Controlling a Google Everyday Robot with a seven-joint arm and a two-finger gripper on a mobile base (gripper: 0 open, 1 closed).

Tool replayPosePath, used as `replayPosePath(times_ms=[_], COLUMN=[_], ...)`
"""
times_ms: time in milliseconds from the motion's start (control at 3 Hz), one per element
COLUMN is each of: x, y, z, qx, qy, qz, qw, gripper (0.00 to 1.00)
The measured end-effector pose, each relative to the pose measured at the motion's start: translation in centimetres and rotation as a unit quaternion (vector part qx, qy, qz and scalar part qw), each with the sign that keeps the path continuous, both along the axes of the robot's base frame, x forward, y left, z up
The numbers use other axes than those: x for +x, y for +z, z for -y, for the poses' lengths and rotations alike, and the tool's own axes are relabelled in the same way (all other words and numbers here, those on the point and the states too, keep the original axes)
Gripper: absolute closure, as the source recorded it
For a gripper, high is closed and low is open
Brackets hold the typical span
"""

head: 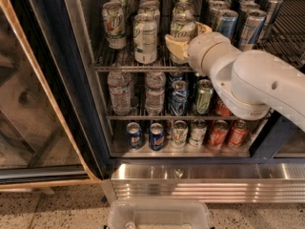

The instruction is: Pick 7up can from top shelf of fridge

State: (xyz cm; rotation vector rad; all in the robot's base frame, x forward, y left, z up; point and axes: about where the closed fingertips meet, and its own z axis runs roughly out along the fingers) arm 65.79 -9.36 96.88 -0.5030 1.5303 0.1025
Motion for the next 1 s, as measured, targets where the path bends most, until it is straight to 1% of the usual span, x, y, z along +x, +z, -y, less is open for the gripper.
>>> replayPosePath(times_ms=[333, 1000], x=[-0.9, -2.8], y=[1.1, 4.7], z=[-0.1, -1.0], qx=[0.001, 0.008], qy=[0.013, 0.042], qz=[0.003, 0.029], qw=[0.9999, 0.9987], gripper=[1.0, 1.0])
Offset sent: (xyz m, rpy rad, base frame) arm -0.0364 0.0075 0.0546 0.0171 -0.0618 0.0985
